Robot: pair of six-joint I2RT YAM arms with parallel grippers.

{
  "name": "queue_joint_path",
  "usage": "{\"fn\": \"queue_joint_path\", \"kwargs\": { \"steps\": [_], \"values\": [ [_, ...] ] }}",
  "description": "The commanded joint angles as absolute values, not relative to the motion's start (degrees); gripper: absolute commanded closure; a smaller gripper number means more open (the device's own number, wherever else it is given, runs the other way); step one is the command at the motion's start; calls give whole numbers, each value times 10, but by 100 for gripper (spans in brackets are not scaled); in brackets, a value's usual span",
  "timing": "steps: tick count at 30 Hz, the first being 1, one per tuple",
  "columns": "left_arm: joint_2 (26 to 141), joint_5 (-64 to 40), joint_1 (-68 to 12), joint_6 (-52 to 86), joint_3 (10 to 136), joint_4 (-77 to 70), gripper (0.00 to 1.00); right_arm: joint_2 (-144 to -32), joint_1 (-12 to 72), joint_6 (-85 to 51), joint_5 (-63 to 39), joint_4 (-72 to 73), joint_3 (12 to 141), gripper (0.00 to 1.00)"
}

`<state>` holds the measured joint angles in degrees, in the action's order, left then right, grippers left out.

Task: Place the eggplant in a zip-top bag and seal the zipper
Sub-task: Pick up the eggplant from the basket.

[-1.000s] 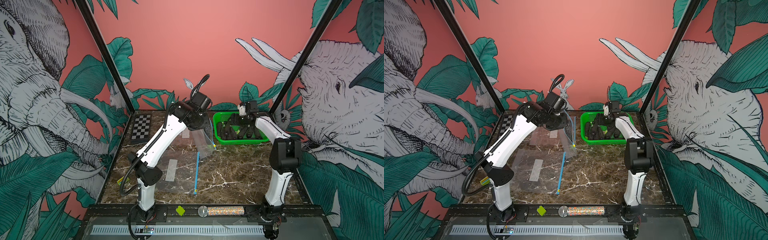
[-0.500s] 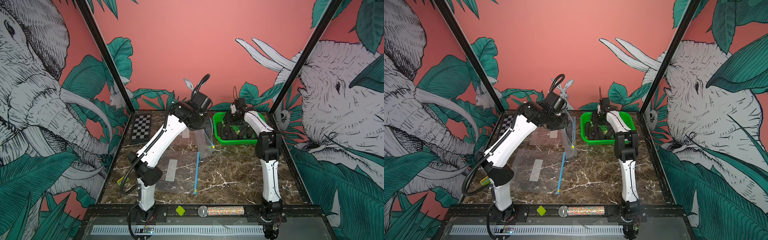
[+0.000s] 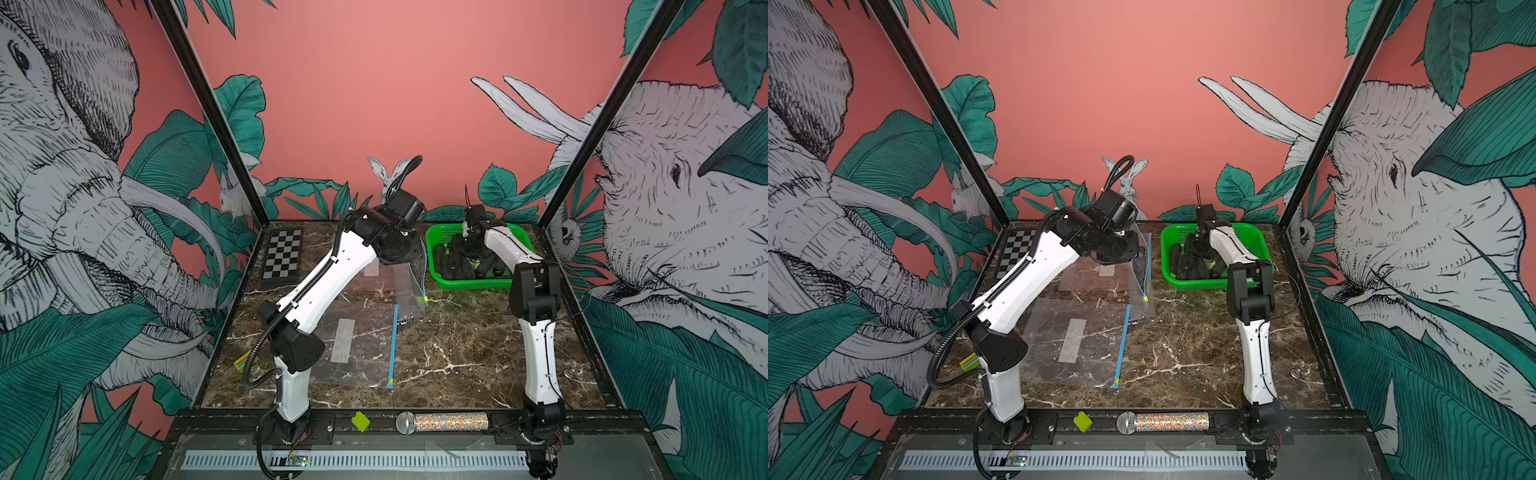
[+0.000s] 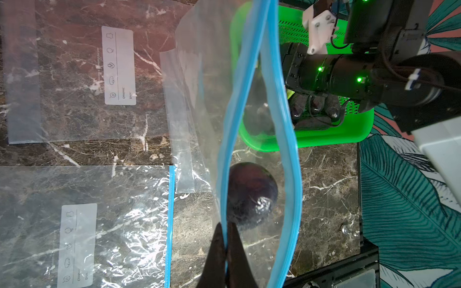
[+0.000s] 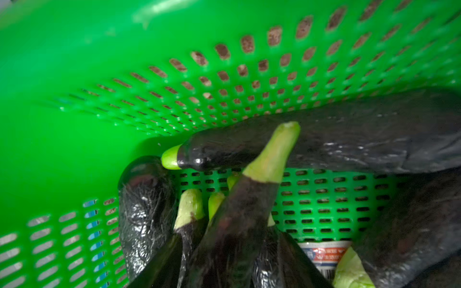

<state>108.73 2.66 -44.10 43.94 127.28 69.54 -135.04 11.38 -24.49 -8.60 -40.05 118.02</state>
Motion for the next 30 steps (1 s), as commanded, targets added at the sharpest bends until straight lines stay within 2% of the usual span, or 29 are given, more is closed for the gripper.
{"fn": "queue_joint_path", "kwargs": {
  "steps": [1, 4, 10, 15, 21, 27, 30],
  "values": [
    [1050, 23, -441, 443, 1256, 686, 100, -1343, 117, -252, -76, -384, 1176, 50],
    [1044, 21, -442, 445, 1248, 681, 100, -1327, 118, -252, -76, -366, 1163, 60],
    [1044, 20, -441, 449, 1245, 677, 100, -1257, 118, -249, -88, -316, 1114, 73],
    [1047, 18, -442, 450, 1242, 675, 100, -1174, 112, -241, -117, -271, 1053, 76],
    [1047, 3, -441, 452, 1234, 663, 100, -1051, 106, -245, -198, -170, 938, 78],
    [1052, -8, -441, 453, 1231, 654, 100, -922, 111, -331, -309, -4, 795, 80],
    [1054, -9, -441, 453, 1232, 651, 100, -840, 124, -372, -330, 75, 724, 81]
  ]
}}
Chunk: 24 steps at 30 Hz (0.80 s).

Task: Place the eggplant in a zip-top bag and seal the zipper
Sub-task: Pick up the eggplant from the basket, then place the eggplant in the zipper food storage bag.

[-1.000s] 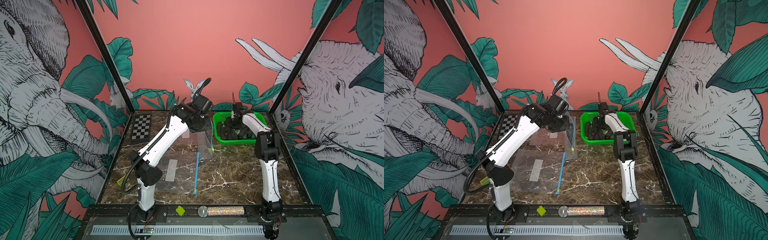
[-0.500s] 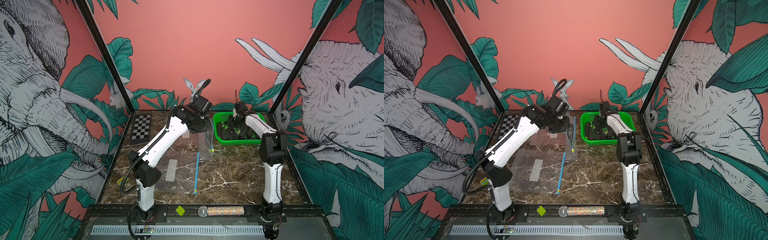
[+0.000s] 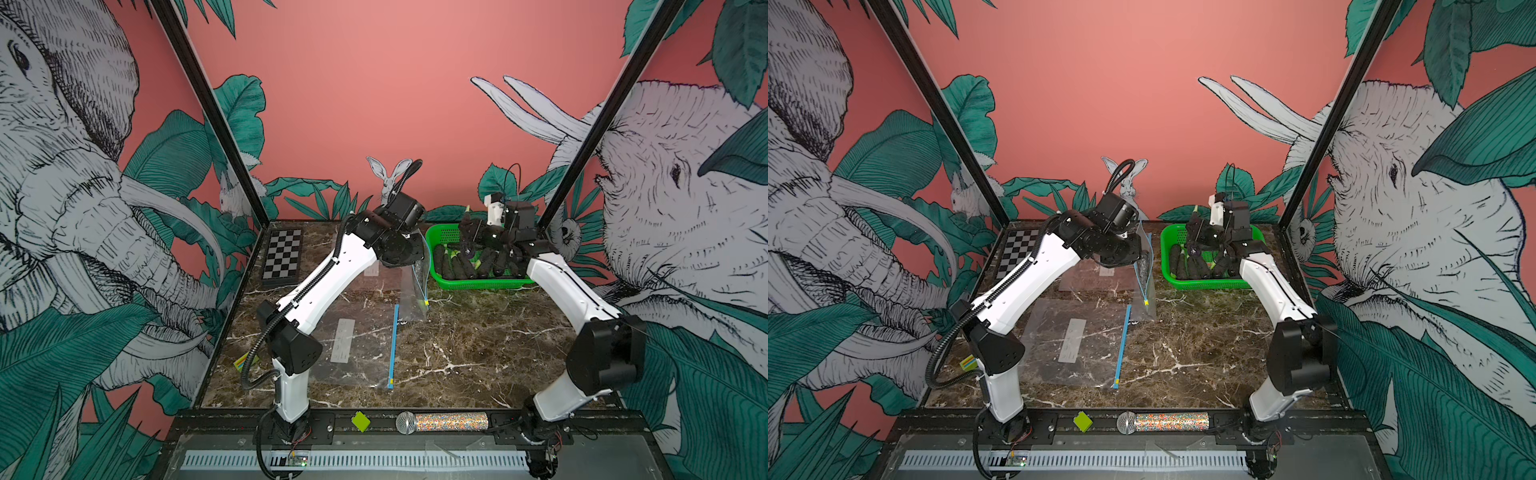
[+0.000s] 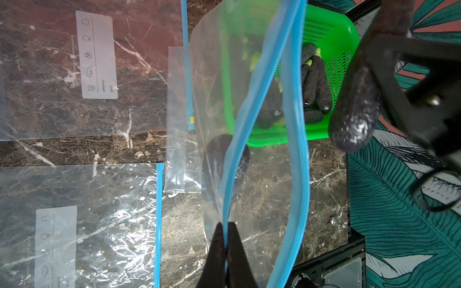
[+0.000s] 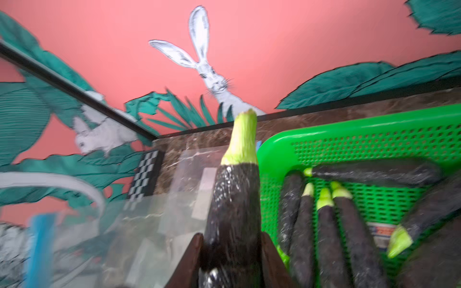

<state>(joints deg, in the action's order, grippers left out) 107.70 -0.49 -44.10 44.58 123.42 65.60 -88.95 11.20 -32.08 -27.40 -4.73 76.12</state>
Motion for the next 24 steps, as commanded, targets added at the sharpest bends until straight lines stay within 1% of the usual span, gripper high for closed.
{"fn": "queue_joint_path", "kwargs": {
  "steps": [1, 5, 10, 15, 20, 24],
  "values": [
    [1055, -9, -441, 454, 1232, 652, 100, -819, 131, -383, -333, 98, 707, 81],
    [1060, -12, -440, 458, 1235, 651, 100, -770, 171, -408, -339, 170, 669, 81],
    [1058, -15, -441, 472, 1231, 646, 100, -753, 233, -396, -305, 239, 636, 82],
    [1045, -14, -440, 486, 1213, 632, 100, -762, 266, -400, -262, 289, 614, 82],
    [1029, -16, -440, 497, 1185, 609, 100, -787, 277, -419, -238, 331, 608, 82],
    [1024, -15, -440, 499, 1180, 607, 100, -797, 291, -418, -213, 331, 619, 82]
  ]
}}
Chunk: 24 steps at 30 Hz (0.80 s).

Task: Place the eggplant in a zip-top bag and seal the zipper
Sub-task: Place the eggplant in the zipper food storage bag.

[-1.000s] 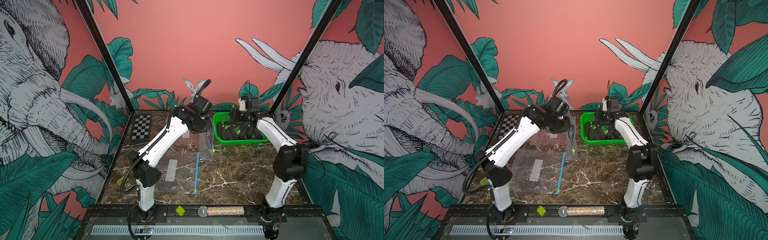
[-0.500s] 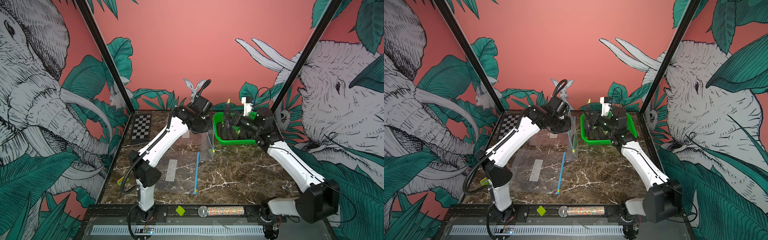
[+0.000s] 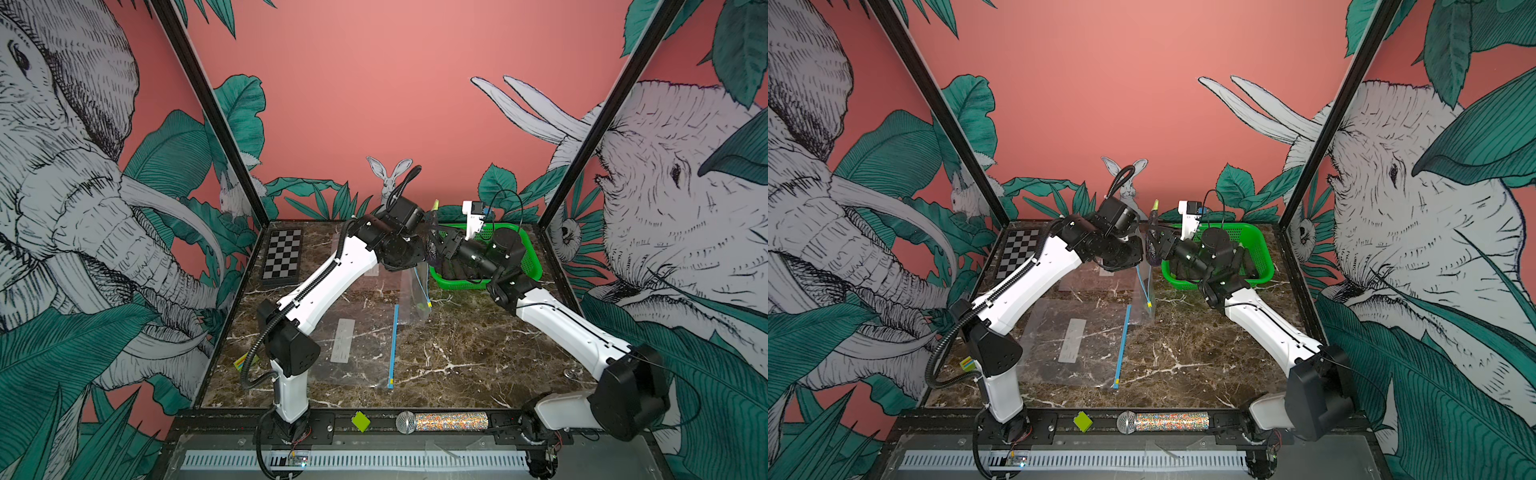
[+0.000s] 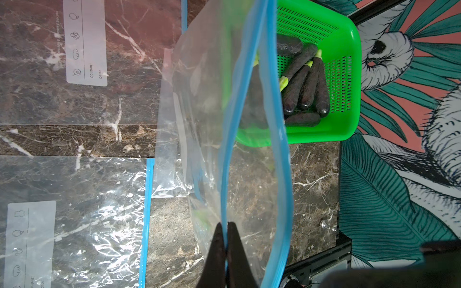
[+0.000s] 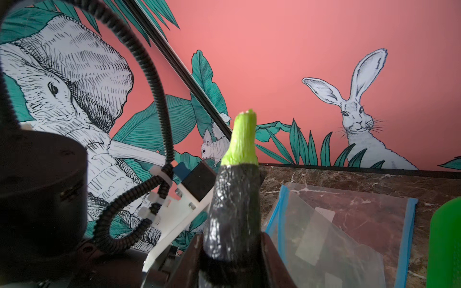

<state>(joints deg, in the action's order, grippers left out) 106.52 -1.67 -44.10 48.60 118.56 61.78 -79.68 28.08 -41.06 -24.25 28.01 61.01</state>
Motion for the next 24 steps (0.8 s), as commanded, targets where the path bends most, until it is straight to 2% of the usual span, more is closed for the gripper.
{"fn": "queue_joint_path", "kwargs": {
  "steps": [1, 13, 24],
  "values": [
    [1022, -14, -441, 499, 1179, 607, 100, -798, 296, -415, -204, 328, 619, 82],
    [1010, -20, -441, 503, 1169, 589, 100, -846, 349, -365, -111, 313, 644, 82],
    [998, -15, -434, 492, 1169, 594, 100, -831, 363, -226, -86, 221, 634, 81]
  ]
}}
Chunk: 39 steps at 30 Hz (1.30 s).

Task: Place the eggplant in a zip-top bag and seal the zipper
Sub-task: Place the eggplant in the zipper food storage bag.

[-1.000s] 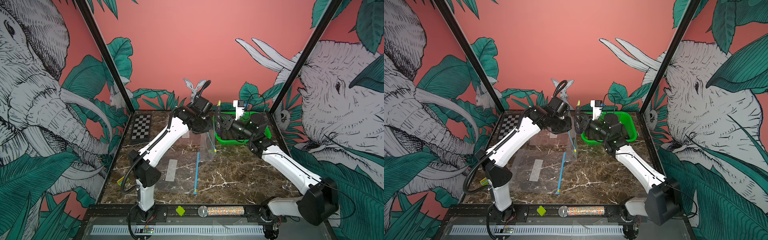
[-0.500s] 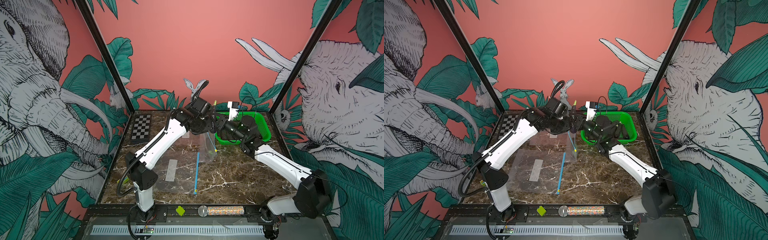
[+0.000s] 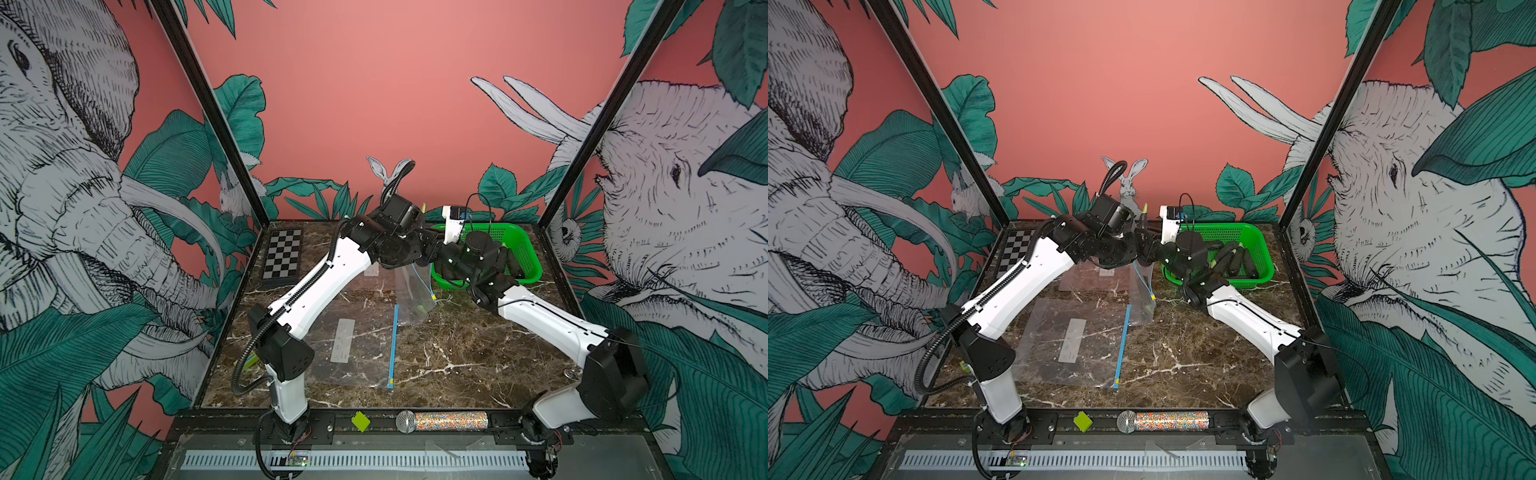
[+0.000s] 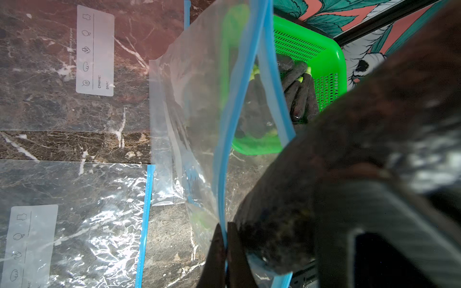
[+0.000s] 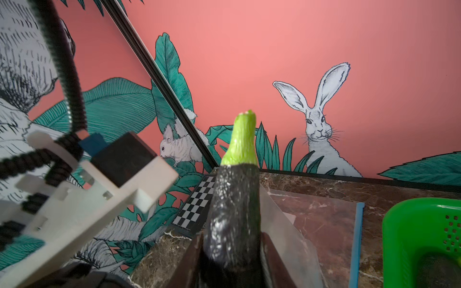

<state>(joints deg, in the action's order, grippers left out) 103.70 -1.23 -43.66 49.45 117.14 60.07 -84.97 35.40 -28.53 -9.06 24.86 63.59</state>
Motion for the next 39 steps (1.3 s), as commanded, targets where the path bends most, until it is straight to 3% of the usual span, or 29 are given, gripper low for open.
{"fn": "queue_joint_path", "kwargs": {
  "steps": [1, 7, 15, 26, 32, 39],
  "values": [
    [997, -15, -433, 491, 1170, 594, 100, -829, 363, -219, -89, 214, 632, 80],
    [1003, -20, -428, 485, 1177, 593, 100, -812, 365, -185, -91, 161, 626, 76],
    [1011, -23, -425, 482, 1180, 600, 100, -774, 362, -166, -121, 55, 664, 47],
    [1012, -25, -423, 479, 1179, 599, 100, -723, 262, -230, -183, -38, 677, 42],
    [1005, -19, -423, 476, 1172, 603, 100, -808, 141, -258, -222, -146, 748, 32],
    [996, -26, -423, 483, 1151, 587, 100, -984, 91, -211, -85, -338, 899, 23]
  ]
}}
